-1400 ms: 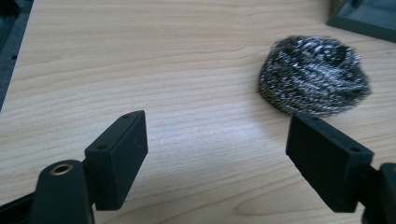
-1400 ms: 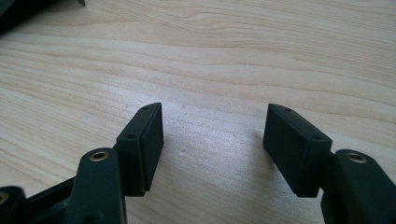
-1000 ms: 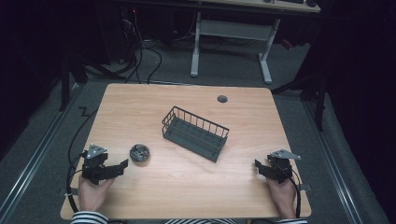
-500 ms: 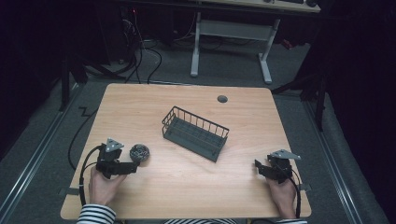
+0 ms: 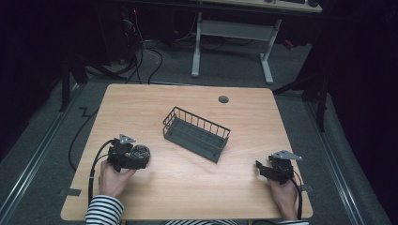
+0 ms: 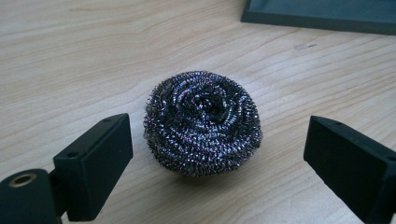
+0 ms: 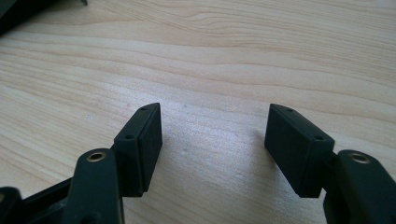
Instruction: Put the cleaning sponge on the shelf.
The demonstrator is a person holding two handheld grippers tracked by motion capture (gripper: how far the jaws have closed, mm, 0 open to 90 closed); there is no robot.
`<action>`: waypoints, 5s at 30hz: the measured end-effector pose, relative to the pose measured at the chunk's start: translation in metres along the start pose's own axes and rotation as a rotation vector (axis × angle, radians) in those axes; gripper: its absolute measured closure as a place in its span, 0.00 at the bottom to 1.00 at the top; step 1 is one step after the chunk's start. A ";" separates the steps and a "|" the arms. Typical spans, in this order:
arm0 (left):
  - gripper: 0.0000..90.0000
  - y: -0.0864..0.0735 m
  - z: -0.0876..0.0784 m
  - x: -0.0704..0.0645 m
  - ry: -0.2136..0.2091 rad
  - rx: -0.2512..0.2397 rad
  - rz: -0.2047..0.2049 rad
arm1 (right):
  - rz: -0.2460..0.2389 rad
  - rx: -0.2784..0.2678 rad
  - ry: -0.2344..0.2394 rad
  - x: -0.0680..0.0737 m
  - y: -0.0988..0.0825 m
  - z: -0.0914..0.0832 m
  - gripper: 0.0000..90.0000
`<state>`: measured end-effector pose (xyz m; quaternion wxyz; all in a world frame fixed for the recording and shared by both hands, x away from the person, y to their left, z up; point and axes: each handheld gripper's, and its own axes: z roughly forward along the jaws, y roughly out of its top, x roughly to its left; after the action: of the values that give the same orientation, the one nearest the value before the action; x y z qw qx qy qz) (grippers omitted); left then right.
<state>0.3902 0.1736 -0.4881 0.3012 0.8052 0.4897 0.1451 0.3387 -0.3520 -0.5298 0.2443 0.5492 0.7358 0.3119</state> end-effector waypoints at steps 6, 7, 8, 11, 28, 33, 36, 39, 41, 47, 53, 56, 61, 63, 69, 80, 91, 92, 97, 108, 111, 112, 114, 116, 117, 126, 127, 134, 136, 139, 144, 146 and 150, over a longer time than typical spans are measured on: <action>0.09 0.001 0.013 0.000 0.027 0.048 0.012 | 0.001 0.000 0.000 0.000 0.000 0.000 0.41; 0.09 0.001 0.013 0.000 0.027 0.048 0.012 | 0.001 0.000 0.000 0.000 0.000 0.000 0.41; 0.09 0.002 0.017 0.000 0.028 0.057 0.013 | 0.000 0.000 0.000 0.000 0.000 0.000 0.41; 0.10 0.002 0.020 -0.001 0.028 0.060 0.009 | 0.001 0.000 0.000 0.000 0.000 0.000 0.41; 0.21 0.002 0.032 -0.004 0.064 0.061 0.030 | 0.000 0.000 0.000 0.000 0.000 0.000 0.41; 0.24 0.001 0.032 -0.005 0.067 0.059 0.042 | 0.000 0.000 0.001 0.000 0.000 0.000 0.41; 0.26 0.001 0.031 -0.005 0.055 0.059 0.049 | -0.001 0.000 0.001 0.000 0.000 0.000 0.41; 0.27 0.001 0.031 -0.005 0.050 0.058 0.053 | -0.001 0.000 0.001 0.000 0.000 0.000 0.41; 0.28 0.001 0.030 -0.005 0.049 0.057 0.056 | -0.001 0.000 0.001 0.000 0.000 0.000 0.41; 0.29 0.001 0.028 -0.006 0.040 0.042 0.062 | -0.001 0.000 0.001 0.000 0.000 0.000 0.41; 0.30 0.002 0.023 -0.007 0.032 0.035 0.065 | -0.001 0.000 0.001 0.000 0.000 0.000 0.41; 0.30 0.002 0.021 -0.008 0.026 0.034 0.068 | -0.001 0.000 0.001 0.000 0.000 0.000 0.41; 0.30 0.002 0.017 -0.008 0.009 0.033 0.059 | 0.000 0.000 0.001 0.000 0.000 0.000 0.41; 0.30 0.003 0.014 -0.008 -0.001 0.028 0.052 | 0.000 0.000 0.001 0.000 0.000 0.000 0.41; 0.30 0.006 0.004 -0.009 -0.002 0.029 0.059 | 0.000 0.000 0.002 0.000 0.000 0.000 0.41; 0.31 0.021 -0.013 -0.015 -0.044 0.006 0.068 | 0.003 -0.001 0.004 0.000 0.000 0.000 0.41; 0.31 0.037 -0.025 -0.021 -0.083 0.001 0.070 | 0.002 0.000 0.004 0.000 0.000 0.000 0.40; 0.31 0.039 -0.026 -0.022 -0.086 0.000 0.072 | 0.001 0.000 0.004 0.000 0.000 0.000 0.40; 0.31 0.050 -0.032 -0.024 -0.108 -0.012 0.071 | 0.001 0.000 0.003 0.000 0.000 0.000 0.40; 0.31 0.078 -0.039 -0.034 -0.150 -0.034 0.091 | -0.004 0.002 0.004 0.000 0.000 0.000 0.39; 0.31 0.084 -0.039 -0.036 -0.158 -0.037 0.097 | -0.004 0.002 0.003 0.000 0.000 0.000 0.39; 0.31 0.090 -0.040 -0.038 -0.157 -0.038 0.106 | -0.003 0.001 0.004 0.001 0.000 0.000 0.39; 0.31 0.094 -0.040 -0.040 -0.161 -0.043 0.108 | -0.003 0.001 0.004 0.001 0.000 0.000 0.39; 0.31 0.100 -0.040 -0.042 -0.163 -0.043 0.115 | -0.003 0.002 0.004 0.000 0.000 0.000 0.39; 0.31 0.103 -0.040 -0.044 -0.162 -0.045 0.120 | -0.003 0.002 0.004 0.001 0.000 0.000 0.39; 0.31 0.130 -0.027 -0.056 -0.168 -0.031 0.154 | -0.003 0.002 0.004 0.000 0.000 0.000 0.39; 0.31 0.133 -0.025 -0.058 -0.173 -0.029 0.154 | -0.003 0.002 0.003 0.000 0.000 0.000 0.39; 0.31 0.149 -0.012 -0.069 -0.175 -0.023 0.168 | -0.003 0.002 0.004 0.000 0.000 0.000 0.39; 0.31 0.152 -0.008 -0.071 -0.173 -0.020 0.172 | -0.002 0.002 0.004 0.000 0.000 0.000 0.39; 0.31 0.157 -0.004 -0.072 -0.139 -0.026 0.178 | -0.001 0.002 0.003 0.000 0.000 0.000 0.39; 0.31 0.163 0.008 -0.072 -0.144 -0.018 0.161 | -0.002 0.002 0.004 0.000 0.000 0.000 0.39; 0.31 0.163 0.010 -0.072 -0.143 -0.013 0.160 | -0.001 0.001 0.004 0.000 0.000 0.000 0.39; 0.31 0.165 0.019 -0.071 -0.143 -0.009 0.151 | -0.002 0.001 0.004 0.000 0.000 0.000 0.39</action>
<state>0.4820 0.0485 -0.3952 0.3272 0.8468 0.4041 0.1119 0.3382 -0.3519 -0.5299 0.2430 0.5481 0.7369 0.3122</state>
